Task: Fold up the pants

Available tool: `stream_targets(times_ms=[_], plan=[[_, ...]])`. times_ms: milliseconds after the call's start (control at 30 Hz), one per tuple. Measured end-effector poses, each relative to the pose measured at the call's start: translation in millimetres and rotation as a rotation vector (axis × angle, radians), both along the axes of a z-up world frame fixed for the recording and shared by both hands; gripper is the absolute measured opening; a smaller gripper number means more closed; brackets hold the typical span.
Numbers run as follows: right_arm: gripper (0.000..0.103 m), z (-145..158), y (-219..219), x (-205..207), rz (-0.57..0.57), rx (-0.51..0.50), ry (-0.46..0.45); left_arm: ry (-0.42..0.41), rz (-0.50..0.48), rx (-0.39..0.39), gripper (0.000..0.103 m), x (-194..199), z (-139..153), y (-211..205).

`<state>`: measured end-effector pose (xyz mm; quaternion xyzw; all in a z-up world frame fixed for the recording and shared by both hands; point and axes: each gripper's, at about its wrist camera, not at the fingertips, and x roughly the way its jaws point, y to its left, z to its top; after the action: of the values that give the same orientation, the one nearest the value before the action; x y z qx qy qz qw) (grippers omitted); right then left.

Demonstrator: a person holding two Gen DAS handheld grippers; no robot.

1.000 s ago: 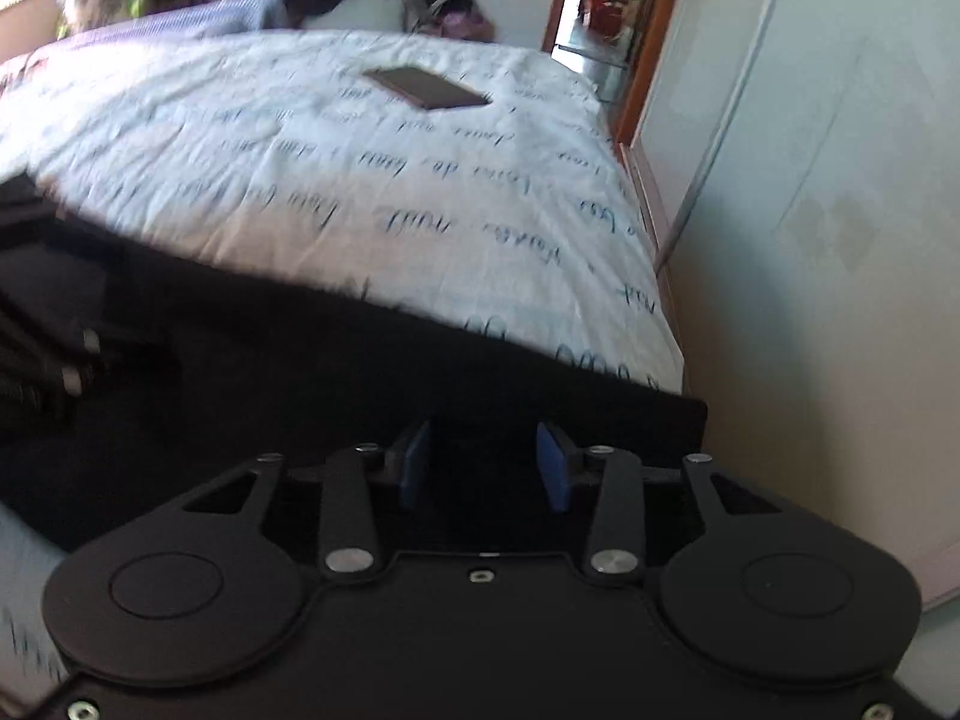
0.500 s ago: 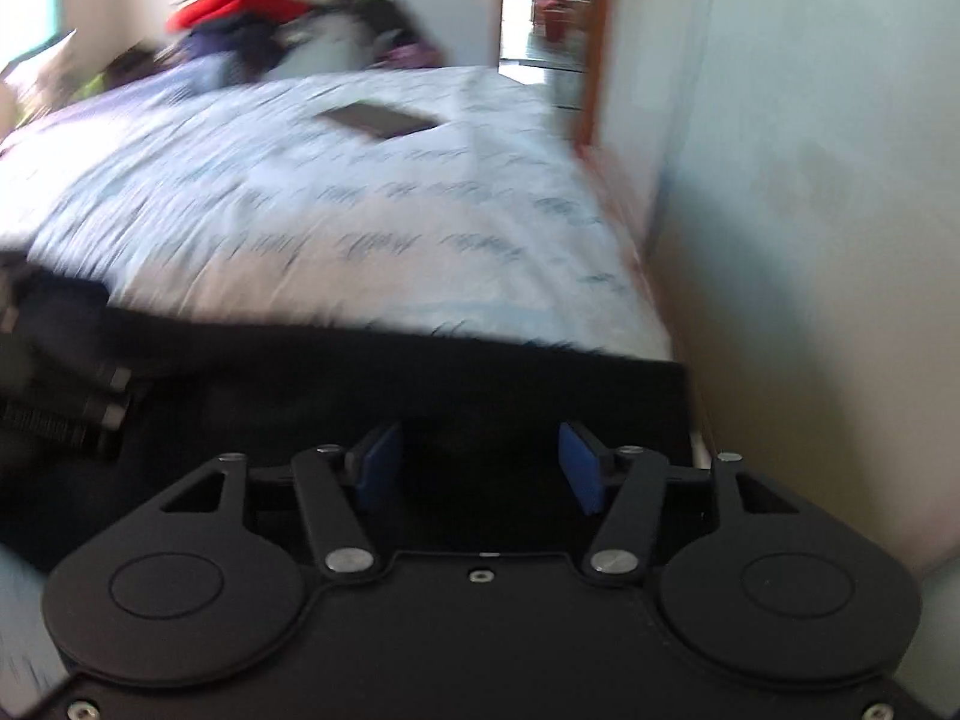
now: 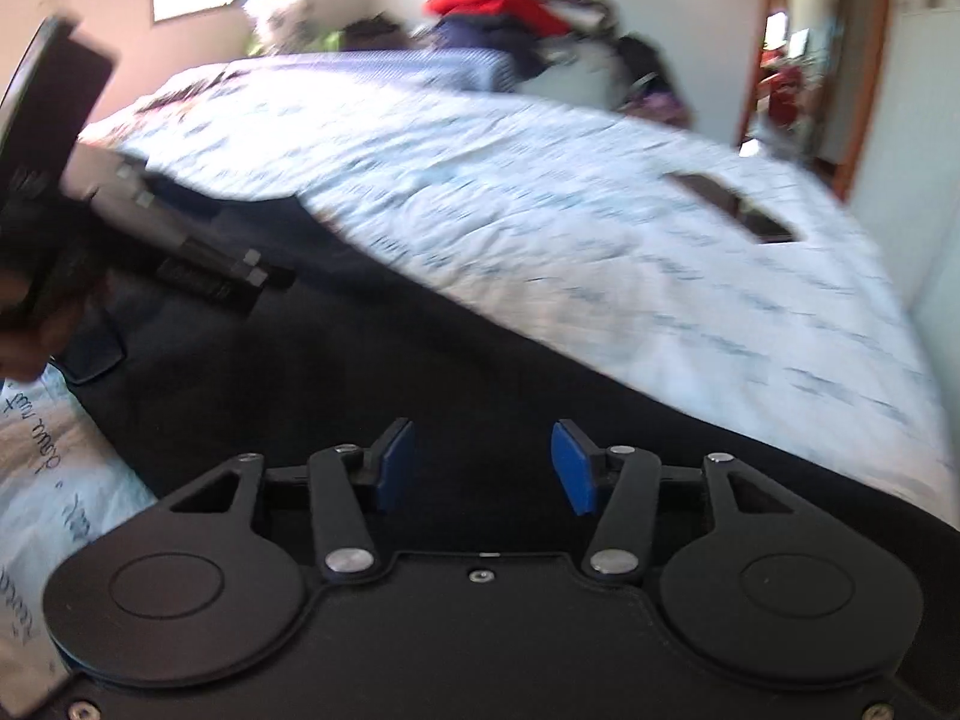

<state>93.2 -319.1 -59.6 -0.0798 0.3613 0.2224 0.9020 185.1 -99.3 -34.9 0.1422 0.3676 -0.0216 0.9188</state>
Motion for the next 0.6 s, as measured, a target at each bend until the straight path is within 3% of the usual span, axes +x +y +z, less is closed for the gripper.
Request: stream_targets(times_ms=[100,133,200,267,367,467,500,533,567,600], plan=[[0.042,-7.2,6.0,33.1,-0.024,0.013,0.025,0.066,0.011,-0.014,0.088,36.5,-15.2,1.4],[0.042,-4.2,3.6,40.4,-0.057,0.036,0.024,0.049,0.015,-0.014,0.093,44.3,-18.4,0.0],[0.042,2.8,1.5,39.7,-0.150,0.038,0.004,0.017,0.038,0.028,0.091,50.0,-15.1,-4.7],[0.042,13.8,1.5,20.3,-0.141,0.019,-0.037,0.002,0.025,-0.017,0.080,37.4,-0.7,-5.4],[0.051,16.8,-4.0,-19.5,-0.072,-0.004,-0.040,-0.012,-0.077,-0.101,0.084,2.2,15.0,-14.1],[0.061,-5.6,-11.7,-37.2,-0.113,-0.133,-0.031,-0.022,-0.172,-0.072,0.092,-23.7,8.3,-42.9],[0.063,-5.6,-22.6,-41.6,-0.177,-0.107,-0.050,-0.015,-0.198,-0.029,0.092,-24.8,1.8,-57.0],[0.062,0.6,-37.9,-49.5,-0.251,-0.038,-0.050,-0.003,-0.200,0.015,0.084,-27.4,-2.6,-68.8],[0.061,8.7,-55.2,-61.8,-0.318,0.036,-0.066,-0.001,-0.205,0.037,0.078,-32.0,-5.7,-78.3],[0.061,17.1,-73.9,-78.1,-0.383,0.107,-0.105,-0.012,-0.228,0.024,0.079,-38.8,-4.6,-84.0]])
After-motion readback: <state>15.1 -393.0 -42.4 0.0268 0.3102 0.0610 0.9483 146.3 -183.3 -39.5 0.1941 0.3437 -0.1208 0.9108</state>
